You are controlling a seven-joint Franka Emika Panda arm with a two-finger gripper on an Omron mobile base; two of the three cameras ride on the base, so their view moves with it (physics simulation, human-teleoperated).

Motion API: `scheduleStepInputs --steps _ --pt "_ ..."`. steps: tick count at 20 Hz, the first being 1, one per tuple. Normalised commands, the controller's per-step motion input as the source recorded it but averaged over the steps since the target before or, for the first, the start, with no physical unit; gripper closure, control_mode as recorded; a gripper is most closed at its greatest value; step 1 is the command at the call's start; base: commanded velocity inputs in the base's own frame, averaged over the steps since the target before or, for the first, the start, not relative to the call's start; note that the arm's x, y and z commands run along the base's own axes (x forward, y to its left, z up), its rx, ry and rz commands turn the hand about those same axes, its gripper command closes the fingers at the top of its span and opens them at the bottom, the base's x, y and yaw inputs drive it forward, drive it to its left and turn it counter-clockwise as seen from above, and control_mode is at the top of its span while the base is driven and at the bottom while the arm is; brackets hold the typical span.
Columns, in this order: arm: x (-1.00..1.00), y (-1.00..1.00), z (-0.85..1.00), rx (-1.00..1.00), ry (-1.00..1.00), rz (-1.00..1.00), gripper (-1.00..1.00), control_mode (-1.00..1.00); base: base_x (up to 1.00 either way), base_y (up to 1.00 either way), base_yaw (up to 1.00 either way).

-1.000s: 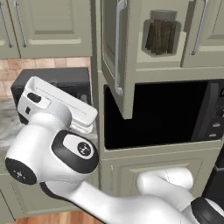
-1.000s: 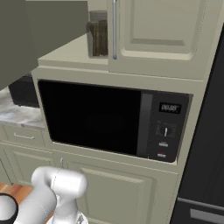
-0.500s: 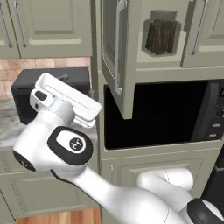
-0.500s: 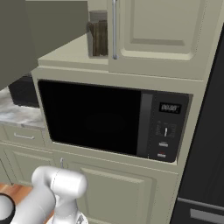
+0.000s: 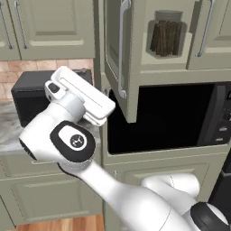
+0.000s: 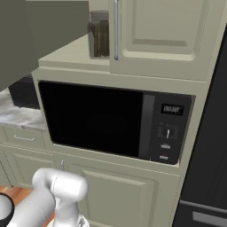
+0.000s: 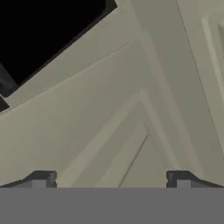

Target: Pick the jar and jar from the dining table and place them in the open cabinet. Close the cabinet after placing the objects.

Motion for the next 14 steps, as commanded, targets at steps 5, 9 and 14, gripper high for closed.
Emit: scheduleStepInputs --steps 5,9,14 --pt "0.0 -0.49 0.25 0.0 -0.02 -0.14 -1.0 -1.0 0.0 0.0 0.0" --pt "0.0 -0.58 0.26 0.0 -0.03 -0.1 -1.0 -1.0 0.0 0.0 0.0" --pt "0.0 -0.66 0.19 0.0 -0.03 -0.06 -1.0 -1.0 0.0 0.0 0.0"
